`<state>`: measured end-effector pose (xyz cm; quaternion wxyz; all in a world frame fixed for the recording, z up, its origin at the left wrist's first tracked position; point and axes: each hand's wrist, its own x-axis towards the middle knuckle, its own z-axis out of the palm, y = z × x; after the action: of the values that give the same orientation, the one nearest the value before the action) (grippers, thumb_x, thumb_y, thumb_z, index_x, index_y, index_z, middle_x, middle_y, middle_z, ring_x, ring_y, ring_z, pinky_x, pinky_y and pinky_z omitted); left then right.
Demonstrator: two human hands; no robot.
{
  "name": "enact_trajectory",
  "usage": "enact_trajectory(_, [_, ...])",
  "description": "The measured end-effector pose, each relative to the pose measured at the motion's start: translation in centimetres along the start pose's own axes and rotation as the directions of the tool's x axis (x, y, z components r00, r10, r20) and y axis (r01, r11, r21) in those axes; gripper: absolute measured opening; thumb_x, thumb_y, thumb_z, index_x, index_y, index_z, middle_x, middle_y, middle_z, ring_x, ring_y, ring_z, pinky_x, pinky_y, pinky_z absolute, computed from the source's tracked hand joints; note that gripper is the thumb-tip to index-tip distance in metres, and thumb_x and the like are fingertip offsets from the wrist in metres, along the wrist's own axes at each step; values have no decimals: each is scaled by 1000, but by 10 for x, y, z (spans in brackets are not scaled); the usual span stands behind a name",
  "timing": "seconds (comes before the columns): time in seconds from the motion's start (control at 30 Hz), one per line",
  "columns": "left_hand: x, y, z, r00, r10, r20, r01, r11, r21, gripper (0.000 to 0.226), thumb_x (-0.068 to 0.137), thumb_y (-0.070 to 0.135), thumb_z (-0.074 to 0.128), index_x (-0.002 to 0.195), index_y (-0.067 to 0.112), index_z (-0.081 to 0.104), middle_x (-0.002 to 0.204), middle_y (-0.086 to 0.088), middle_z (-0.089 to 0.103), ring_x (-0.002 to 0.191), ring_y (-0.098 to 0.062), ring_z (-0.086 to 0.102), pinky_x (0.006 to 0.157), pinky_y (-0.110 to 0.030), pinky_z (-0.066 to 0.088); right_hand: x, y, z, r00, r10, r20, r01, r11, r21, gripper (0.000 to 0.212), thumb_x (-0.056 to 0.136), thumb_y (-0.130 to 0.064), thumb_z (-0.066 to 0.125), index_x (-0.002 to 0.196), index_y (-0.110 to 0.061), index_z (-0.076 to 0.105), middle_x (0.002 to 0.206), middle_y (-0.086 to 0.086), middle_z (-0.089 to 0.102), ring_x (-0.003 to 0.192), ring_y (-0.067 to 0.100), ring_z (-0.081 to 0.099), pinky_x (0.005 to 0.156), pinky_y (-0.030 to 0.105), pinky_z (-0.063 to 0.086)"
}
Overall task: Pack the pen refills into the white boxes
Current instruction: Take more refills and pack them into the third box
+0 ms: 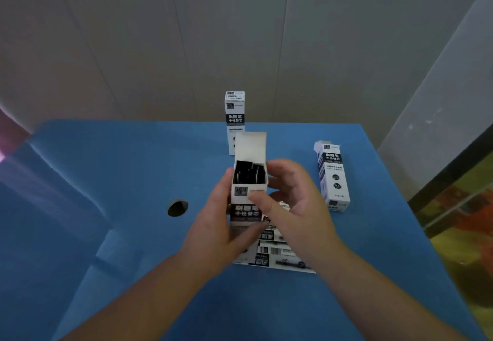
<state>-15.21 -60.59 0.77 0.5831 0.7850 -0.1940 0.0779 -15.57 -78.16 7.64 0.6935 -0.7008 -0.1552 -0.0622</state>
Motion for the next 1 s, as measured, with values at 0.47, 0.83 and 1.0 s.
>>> enact_trajectory(0.47, [10,20,-6,991,130,25,-131,990,46,37,98,62,59,133,63,46,125,17,64,113,-17,71,91,-37,62,1,-2,-23,992,-115,47,119,986,-113,11,86,-31,76,95,-35,72,128,-12,67,114,19,67,89,30,57])
enact_trajectory(0.83, [14,24,6,993,120,2,-120,992,36,44,96,45,67,131,63,48,124,21,64,113,-12,70,92,-24,58,0,-6,-27,998,-47,-48,50,997,60,9,90,-36,72,89,-32,65,115,-1,74,104,22,72,82,39,62])
enact_trajectory(1.0, [14,22,6,995,96,21,-97,994,48,40,96,56,65,133,57,49,125,14,64,113,-15,70,93,-30,60,2,-8,-29,995,-85,-51,89,993,72,6,95,-35,67,99,-33,72,113,-3,75,105,15,71,81,20,56])
